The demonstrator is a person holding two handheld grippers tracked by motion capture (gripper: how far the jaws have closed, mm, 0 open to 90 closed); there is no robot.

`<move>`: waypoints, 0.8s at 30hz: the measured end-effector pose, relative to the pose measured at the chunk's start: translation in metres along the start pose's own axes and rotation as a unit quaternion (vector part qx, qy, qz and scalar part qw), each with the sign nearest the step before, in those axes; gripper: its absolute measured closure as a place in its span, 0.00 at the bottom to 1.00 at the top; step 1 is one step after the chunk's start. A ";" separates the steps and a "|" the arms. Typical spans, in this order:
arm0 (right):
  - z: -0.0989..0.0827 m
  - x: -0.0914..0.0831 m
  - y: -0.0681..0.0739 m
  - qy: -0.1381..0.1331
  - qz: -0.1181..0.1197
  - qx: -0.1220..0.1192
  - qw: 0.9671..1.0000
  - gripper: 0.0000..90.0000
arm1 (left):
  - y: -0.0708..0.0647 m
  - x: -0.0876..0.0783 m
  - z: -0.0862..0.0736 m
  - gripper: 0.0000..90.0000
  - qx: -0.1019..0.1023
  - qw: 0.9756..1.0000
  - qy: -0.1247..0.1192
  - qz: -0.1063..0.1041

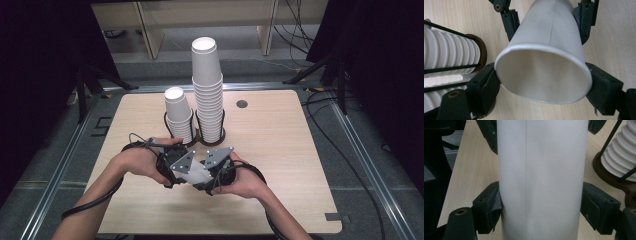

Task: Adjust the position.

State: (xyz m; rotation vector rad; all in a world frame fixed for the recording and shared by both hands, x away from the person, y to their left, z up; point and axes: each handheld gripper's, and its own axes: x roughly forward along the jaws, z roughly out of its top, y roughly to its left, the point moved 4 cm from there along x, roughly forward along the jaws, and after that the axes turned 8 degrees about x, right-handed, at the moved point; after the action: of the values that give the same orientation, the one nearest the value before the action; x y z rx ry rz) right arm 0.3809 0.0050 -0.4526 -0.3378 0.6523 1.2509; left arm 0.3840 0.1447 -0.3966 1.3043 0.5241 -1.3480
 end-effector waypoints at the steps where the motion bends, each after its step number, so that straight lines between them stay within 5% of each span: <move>1: 0.000 0.000 0.000 0.000 0.000 -0.001 1.000 0.27 | 0.001 -0.001 -0.001 0.22 0.007 1.000 0.007 -0.003; 3: 0.000 0.001 0.000 0.000 -0.001 -0.002 1.000 0.27 | 0.001 0.000 -0.001 0.22 0.008 1.000 0.007 -0.002; 4: 0.001 0.002 -0.003 -0.004 -0.004 -0.024 1.000 0.27 | 0.001 0.000 -0.001 0.22 0.008 1.000 0.008 -0.002; 15: 0.002 0.002 -0.003 -0.004 -0.003 -0.024 1.000 0.27 | -0.001 -0.001 0.003 0.22 -0.003 1.000 -0.004 -0.002; 16: 0.002 0.002 -0.004 -0.003 -0.003 -0.025 1.000 0.27 | 0.001 -0.002 0.002 0.22 0.012 1.000 0.009 -0.004; 24: 0.001 0.002 -0.003 0.001 -0.004 -0.022 1.000 0.27 | 0.001 -0.001 0.003 0.22 0.011 1.000 0.008 -0.006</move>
State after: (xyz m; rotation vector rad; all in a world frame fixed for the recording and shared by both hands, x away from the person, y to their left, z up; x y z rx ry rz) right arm 0.3848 0.0062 -0.4537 -0.3776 0.6260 1.2595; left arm 0.3835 0.1419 -0.3945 1.3323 0.5316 -1.3579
